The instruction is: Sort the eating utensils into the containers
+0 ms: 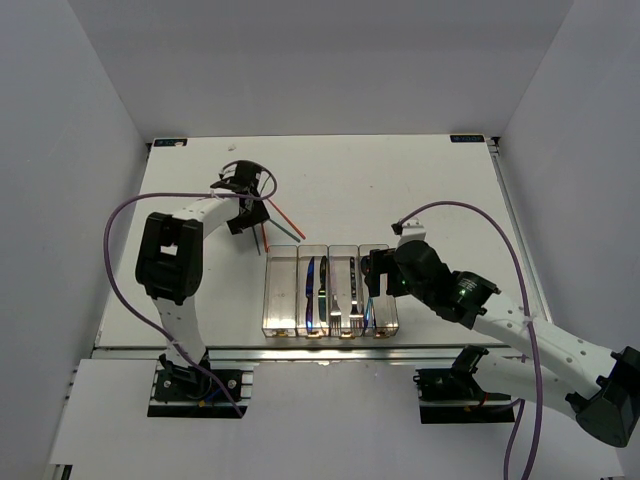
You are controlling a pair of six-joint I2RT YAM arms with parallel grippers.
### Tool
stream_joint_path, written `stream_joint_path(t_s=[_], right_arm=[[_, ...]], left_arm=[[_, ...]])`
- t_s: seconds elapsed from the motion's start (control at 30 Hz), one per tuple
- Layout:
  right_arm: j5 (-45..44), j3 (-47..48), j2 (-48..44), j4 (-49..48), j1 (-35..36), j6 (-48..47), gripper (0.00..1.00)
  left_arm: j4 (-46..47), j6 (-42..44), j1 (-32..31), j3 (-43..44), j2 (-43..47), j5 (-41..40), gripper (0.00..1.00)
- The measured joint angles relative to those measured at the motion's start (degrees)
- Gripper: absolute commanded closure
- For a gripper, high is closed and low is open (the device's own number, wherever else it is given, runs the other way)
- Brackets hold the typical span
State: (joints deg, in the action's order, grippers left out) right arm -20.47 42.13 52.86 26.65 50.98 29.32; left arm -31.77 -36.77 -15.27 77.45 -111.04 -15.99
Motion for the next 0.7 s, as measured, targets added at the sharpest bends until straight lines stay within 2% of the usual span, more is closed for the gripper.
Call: stream_joint_path(t_s=[0.13,0.17,0.4,0.57,0.6,0.63,0.67,0.7], right_arm=[[0.1,0.0,0.0,-0.3,0.0,0.0,0.11],[0.1,0.0,0.0,-0.3,0.0,0.0,0.11],[0.6,-0.4,0.4,-1.2,0.0,0.0,0.11],[1.0,-0.7,0.4,-1.3,0.0,0.0,0.11],[1.0,-0.7,0.4,-1.3,0.0,0.0,0.11],[1.1,-0.7,0.4,-1.3,0.0,0.0,0.11],[1.1,-0.8,0.4,-1.3,0.0,0.0,0.11],[1.1,-0.8,0.4,-1.4,0.0,0.0,0.11]], left_arm=[[0.2,0.0,0.5,0.0,-0.3,0.3,0.35],[0.5,0.0,0.6,0.0,-0.3,0.5,0.39],[0.9,0.2,1.9,0.0,-1.2,1.4,0.41],[0.4,0.8,2.1,2.7,-4.5,1.7,0.48],[0.2,1.0,2.1,3.4,-5.0,1.7,0.52],[0.3,1.2,2.1,4.0,-5.5,1.8,0.68],[0.2,1.1,2.1,4.5,-5.8,1.9,0.78],[0.3,1.5,2.1,4.8,-6.1,1.9,0.82]])
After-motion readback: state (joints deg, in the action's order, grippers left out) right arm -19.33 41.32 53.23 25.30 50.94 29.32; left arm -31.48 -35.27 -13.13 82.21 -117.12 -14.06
